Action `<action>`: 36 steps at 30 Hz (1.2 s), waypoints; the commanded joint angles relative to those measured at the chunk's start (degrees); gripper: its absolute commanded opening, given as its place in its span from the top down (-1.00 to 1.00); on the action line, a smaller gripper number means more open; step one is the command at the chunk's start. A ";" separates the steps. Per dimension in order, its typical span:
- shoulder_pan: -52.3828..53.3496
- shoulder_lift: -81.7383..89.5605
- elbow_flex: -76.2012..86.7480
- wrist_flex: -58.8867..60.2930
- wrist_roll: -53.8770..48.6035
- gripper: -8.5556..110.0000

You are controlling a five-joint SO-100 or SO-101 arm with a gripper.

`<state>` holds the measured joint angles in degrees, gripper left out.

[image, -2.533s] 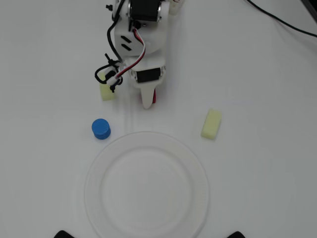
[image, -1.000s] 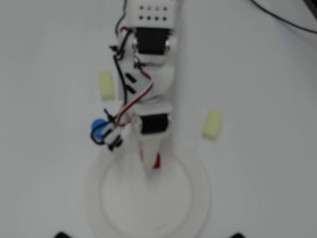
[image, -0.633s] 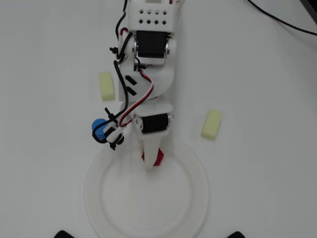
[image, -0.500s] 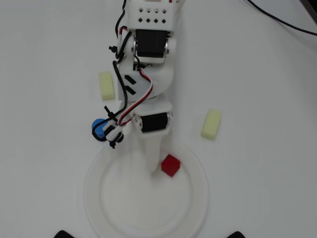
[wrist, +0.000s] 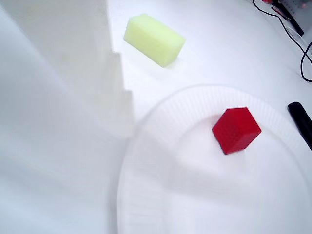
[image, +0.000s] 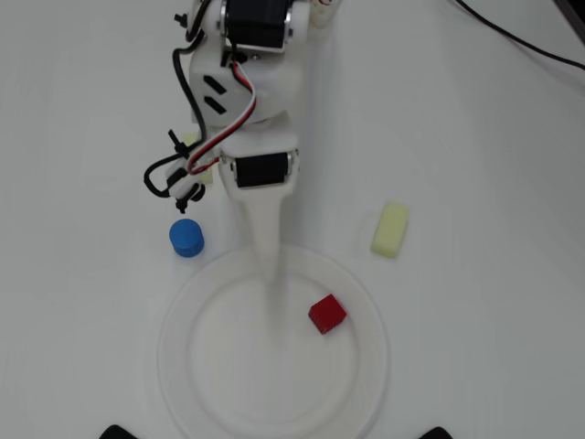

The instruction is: Grasp a red block and put it in the dish.

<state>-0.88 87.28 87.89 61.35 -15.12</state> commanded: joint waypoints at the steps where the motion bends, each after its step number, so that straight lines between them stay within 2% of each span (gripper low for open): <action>1: 1.14 10.20 -1.23 3.87 -0.26 0.13; 12: 3.69 46.67 34.89 3.96 0.00 0.09; 20: 2.81 80.77 62.05 4.22 -1.76 0.13; 23: 2.90 89.82 66.80 6.86 -1.41 0.14; 36: -2.55 109.34 82.97 17.40 1.32 0.17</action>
<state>-1.85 186.94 168.05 76.38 -14.59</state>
